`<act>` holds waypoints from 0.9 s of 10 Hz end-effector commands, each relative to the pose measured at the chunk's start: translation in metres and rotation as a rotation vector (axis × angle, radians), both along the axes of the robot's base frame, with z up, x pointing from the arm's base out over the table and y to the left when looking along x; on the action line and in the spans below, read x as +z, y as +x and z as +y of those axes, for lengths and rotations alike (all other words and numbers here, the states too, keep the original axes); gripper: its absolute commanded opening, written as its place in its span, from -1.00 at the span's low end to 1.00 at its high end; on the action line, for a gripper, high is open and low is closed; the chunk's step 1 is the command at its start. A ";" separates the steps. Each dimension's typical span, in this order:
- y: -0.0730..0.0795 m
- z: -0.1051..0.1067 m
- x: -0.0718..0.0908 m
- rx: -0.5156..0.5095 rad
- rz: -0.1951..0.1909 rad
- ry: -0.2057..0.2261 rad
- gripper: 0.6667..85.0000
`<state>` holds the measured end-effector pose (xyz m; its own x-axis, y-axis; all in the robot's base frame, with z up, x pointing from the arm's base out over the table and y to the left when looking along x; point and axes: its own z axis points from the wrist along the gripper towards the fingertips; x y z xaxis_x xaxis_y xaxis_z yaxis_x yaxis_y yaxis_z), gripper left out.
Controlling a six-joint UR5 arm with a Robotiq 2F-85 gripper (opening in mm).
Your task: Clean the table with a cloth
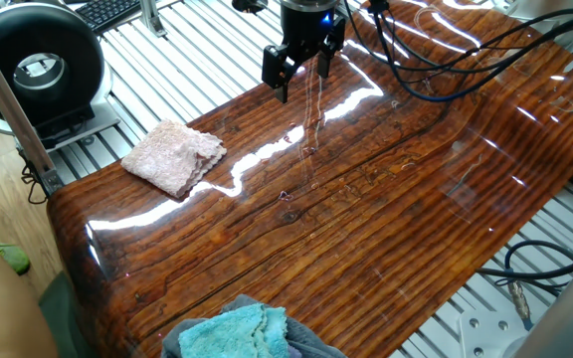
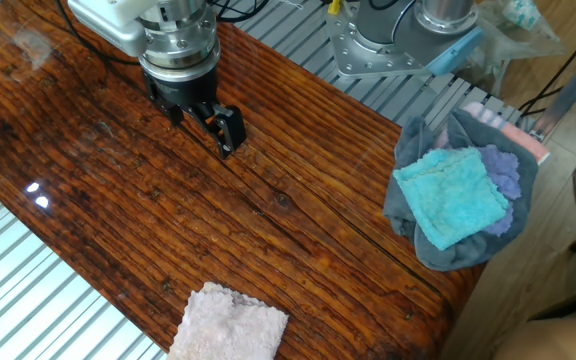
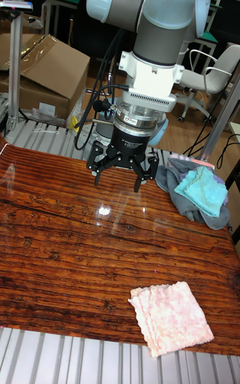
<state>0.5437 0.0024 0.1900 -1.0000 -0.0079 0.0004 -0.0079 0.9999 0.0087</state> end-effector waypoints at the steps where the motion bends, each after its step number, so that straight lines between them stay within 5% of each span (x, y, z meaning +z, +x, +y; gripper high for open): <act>1: 0.000 0.002 0.000 0.000 0.000 0.000 0.98; 2: 0.035 0.018 0.002 0.099 -0.141 0.049 -0.98; 9: 0.036 0.018 0.002 0.098 -0.142 0.049 -0.98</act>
